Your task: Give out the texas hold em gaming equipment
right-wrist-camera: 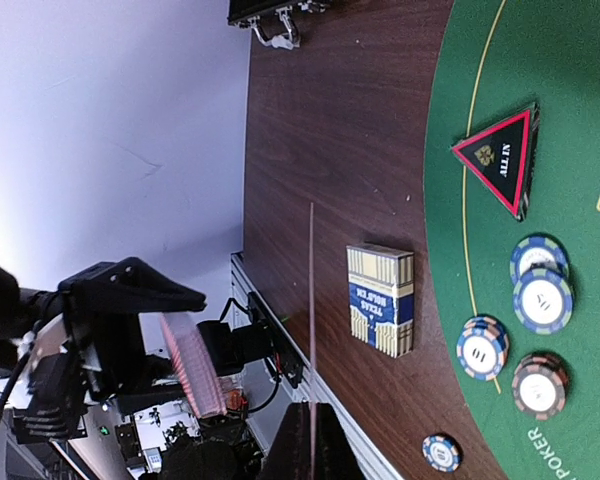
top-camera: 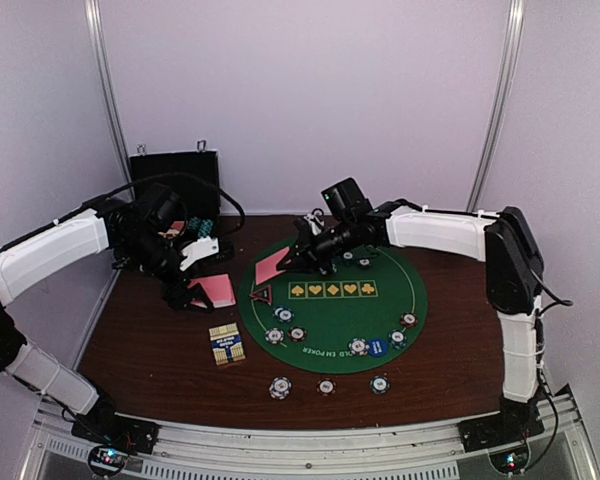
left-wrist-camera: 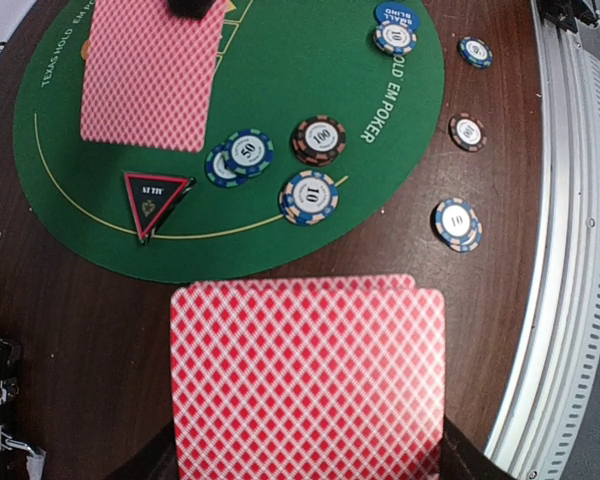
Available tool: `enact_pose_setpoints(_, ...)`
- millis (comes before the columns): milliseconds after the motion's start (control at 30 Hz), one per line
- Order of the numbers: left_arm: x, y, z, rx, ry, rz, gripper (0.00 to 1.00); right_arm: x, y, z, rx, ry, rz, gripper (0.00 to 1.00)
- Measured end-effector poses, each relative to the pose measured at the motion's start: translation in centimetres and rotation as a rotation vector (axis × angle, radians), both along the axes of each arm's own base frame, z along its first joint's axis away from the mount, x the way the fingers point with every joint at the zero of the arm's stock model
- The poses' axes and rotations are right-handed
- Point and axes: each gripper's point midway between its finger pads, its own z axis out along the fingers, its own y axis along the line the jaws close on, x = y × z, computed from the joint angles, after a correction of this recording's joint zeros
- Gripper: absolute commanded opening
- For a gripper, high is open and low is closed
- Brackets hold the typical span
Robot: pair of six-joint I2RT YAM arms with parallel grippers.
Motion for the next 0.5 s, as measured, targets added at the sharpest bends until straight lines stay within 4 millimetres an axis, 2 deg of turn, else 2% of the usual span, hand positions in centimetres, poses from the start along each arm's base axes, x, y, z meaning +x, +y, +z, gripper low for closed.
enact_pose_setpoints(233,0.0,0.0,0.0,-0.001,0.001,0.000,0.00,2.5,2.5,-6.5,-0.054,0.046,0.006,0.00)
enact_pose_setpoints(367,-0.1,0.0,0.0,-0.001,0.003,-0.001,0.00,3.5,3.4,-9.3,-0.080,0.063,0.002,0.02)
enact_pose_setpoints(433,-0.1,0.0,-0.1,-0.001,0.004,-0.001,0.00,3.9,3.7,-10.3,-0.089,0.068,0.000,0.08)
enact_pose_setpoints(500,-0.1,0.0,-0.1,-0.001,0.006,-0.002,0.00,4.3,3.9,-10.9,-0.095,0.068,-0.002,0.22)
